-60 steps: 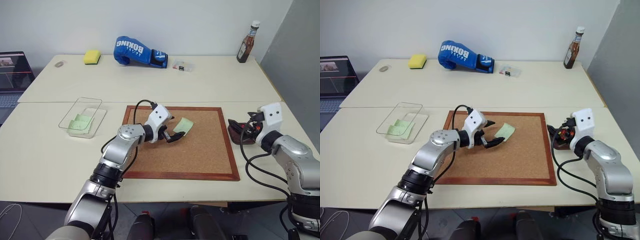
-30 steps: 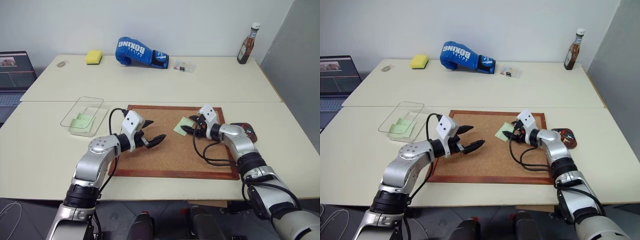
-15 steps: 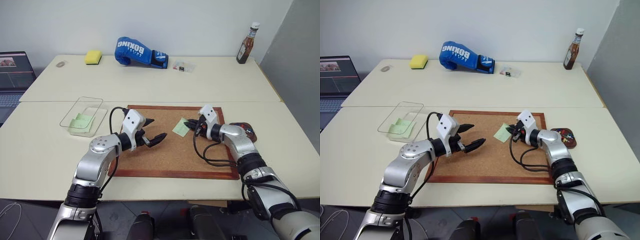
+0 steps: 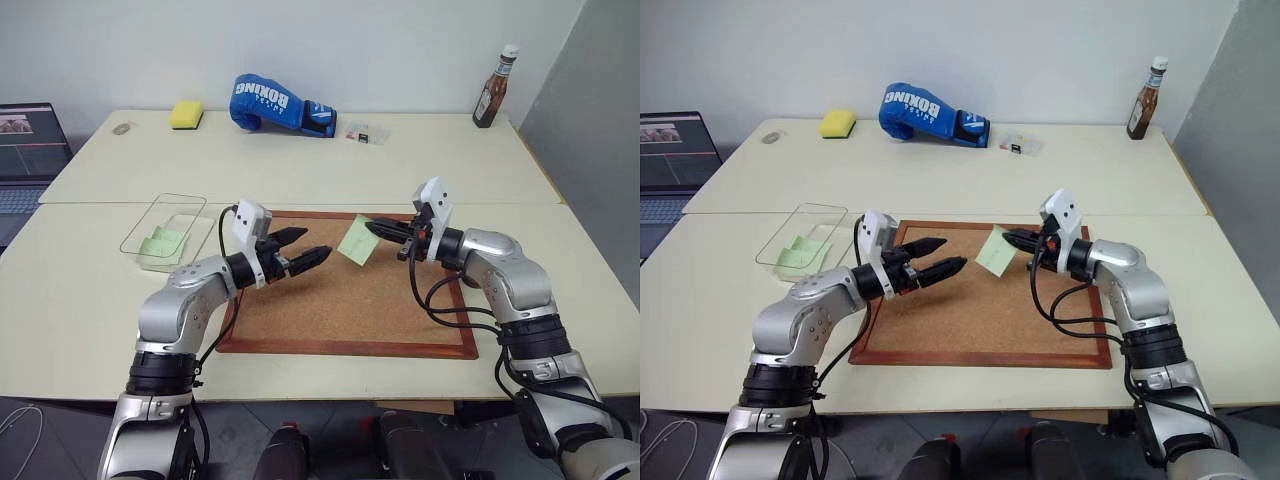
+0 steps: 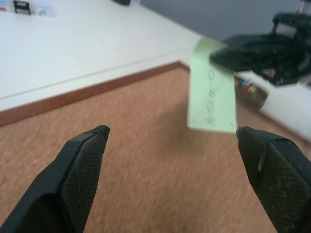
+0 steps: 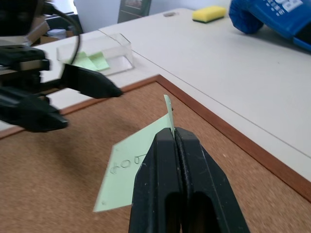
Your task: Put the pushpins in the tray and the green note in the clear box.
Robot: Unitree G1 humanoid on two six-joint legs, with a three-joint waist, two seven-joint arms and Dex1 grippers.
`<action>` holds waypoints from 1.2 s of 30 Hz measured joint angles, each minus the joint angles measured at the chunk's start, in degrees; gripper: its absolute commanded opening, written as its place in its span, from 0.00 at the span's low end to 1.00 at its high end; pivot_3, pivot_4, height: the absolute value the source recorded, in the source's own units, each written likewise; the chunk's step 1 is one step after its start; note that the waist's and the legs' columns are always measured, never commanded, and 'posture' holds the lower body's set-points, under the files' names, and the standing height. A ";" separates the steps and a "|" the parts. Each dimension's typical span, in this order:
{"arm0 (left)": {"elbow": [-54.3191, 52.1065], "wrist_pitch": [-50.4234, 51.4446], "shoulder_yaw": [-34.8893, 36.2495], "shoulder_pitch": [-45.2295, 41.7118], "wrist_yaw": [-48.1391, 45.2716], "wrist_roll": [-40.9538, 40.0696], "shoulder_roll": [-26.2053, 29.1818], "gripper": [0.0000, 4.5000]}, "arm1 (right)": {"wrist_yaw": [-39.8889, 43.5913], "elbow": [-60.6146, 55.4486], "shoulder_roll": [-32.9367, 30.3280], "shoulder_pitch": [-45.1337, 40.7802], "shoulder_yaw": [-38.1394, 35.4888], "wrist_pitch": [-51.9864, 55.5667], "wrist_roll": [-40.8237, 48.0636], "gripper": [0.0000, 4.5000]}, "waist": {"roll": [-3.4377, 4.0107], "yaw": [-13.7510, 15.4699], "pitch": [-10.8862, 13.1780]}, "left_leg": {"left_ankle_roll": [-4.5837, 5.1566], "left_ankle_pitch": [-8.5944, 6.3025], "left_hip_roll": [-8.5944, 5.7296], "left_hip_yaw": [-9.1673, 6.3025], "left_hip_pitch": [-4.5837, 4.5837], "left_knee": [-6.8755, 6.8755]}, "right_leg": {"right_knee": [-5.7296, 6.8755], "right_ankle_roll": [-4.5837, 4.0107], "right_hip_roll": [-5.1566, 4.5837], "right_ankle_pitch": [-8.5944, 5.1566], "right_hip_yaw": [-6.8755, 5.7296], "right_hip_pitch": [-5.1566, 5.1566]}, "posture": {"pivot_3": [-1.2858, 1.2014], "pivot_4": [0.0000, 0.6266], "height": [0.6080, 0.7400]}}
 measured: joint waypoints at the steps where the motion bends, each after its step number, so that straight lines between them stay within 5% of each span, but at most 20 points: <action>1: 0.95 0.55 0.01 -0.27 -0.76 -0.62 0.03 1.00 | -0.01 -1.65 -0.20 0.52 0.40 1.16 0.28 0.01 | 0.00 0.00 0.00 | 0.00 0.00 0.00 0.01 0.00 -0.01 | -0.02 0.00 0.00 0.00 0.01 -0.01 | 0.52 0.24 1.00; 10: 2.42 8.78 -1.82 -4.49 -4.88 -6.31 -1.28 1.00 | -1.23 -8.37 0.46 2.07 2.66 5.02 0.90 0.01 | 0.00 0.00 0.00 | 0.00 0.00 0.00 0.00 -0.04 0.00 | -0.02 0.00 0.00 0.00 0.00 -0.03 | 0.52 0.24 1.00; 34: 0.87 11.19 -3.41 -3.56 -5.88 -8.55 -1.47 0.02 | -2.31 -9.33 0.45 2.04 2.74 6.24 2.11 0.00 | 0.00 0.03 0.00 | 0.00 0.00 0.00 0.00 -0.04 -0.01 | -0.04 0.00 0.00 0.00 0.00 -0.04 | 0.52 0.24 1.00; 36: 0.67 11.17 -3.41 -3.31 -5.75 -8.55 -1.64 0.00 | -2.53 -9.49 0.51 2.03 2.74 6.27 2.17 0.00 | 0.00 0.03 0.00 | 0.00 0.00 0.00 0.00 -0.05 -0.01 | -0.04 0.00 0.00 0.00 0.00 -0.04 | 0.52 0.24 1.00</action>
